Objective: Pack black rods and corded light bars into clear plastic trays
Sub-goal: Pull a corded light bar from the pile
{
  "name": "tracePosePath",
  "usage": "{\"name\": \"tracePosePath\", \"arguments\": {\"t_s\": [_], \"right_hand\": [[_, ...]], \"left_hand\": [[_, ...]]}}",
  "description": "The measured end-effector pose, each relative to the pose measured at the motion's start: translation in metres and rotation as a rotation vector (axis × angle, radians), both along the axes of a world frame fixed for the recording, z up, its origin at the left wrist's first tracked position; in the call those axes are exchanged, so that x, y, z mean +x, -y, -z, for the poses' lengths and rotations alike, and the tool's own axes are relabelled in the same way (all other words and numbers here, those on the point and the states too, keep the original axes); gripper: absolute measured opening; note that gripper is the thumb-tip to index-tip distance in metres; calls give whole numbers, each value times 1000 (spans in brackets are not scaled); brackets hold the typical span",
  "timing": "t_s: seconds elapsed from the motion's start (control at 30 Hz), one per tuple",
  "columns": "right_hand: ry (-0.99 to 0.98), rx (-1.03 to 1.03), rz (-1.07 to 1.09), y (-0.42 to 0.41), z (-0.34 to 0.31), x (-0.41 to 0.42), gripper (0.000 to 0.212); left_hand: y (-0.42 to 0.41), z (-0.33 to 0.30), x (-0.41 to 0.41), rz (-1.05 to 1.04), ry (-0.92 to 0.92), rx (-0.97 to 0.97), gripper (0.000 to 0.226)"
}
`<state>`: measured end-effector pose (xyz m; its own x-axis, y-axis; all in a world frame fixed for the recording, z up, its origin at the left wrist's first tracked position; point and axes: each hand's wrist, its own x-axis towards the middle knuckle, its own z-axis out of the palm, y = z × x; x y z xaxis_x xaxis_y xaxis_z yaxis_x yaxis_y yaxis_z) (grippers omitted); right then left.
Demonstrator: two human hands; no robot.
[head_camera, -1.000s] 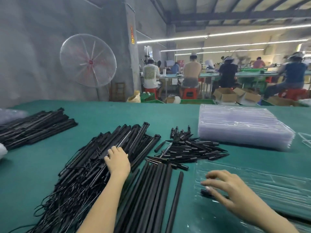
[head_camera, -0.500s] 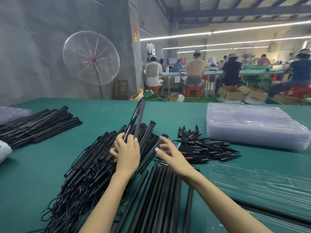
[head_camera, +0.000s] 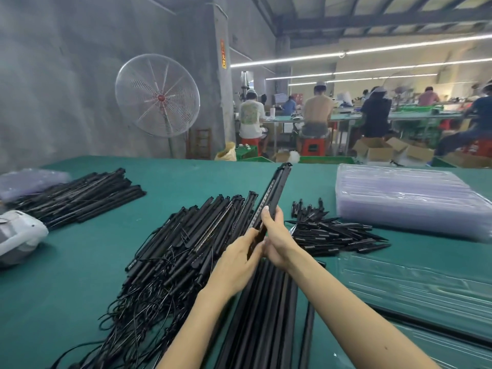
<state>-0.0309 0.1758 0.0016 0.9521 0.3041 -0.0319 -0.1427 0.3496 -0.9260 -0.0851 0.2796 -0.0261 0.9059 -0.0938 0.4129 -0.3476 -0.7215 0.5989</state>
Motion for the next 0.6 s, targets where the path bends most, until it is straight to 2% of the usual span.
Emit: {"name": "tracePosePath", "arguments": {"t_s": [0.07,0.13,0.2,0.27,0.3,0.33,0.4,0.43,0.47,0.5,0.53,0.6], "right_hand": [[26,44,49,-1,-4,-1,38],[66,113,156,1,-9,2,30],[51,256,263,6,-16,7,33],[-36,457,330,13,-24,13,43],[-85,535,352,17,-27,17,45],[-129,588,373,21,-27,19,46],[-160,611,396,26,-25,19,48],[-149,598,395,26,-23,17,50],[-138,583,384,26,-19,15,50],[-130,568,371,24,-15,13,49],[-113,542,362,23,-11,11,48],[-17,445,360,21,-4,8,42]], "left_hand": [[3,-7,-7,15,-11,-75,26],[5,-14,-12,12,-58,-203,45],[1,-22,-18,-109,3,-37,56],[-9,-29,-27,-328,83,176,55],[-15,-32,-33,-390,50,263,53],[-23,-33,-39,-389,-71,331,47],[-39,-36,-54,-168,-511,414,20],[-45,-39,-62,-47,-726,420,19],[-51,-43,-69,27,-890,428,29],[-57,-48,-74,47,-984,386,35],[-64,-53,-78,25,-999,318,36],[-78,-62,-82,-8,-904,238,33]]}}
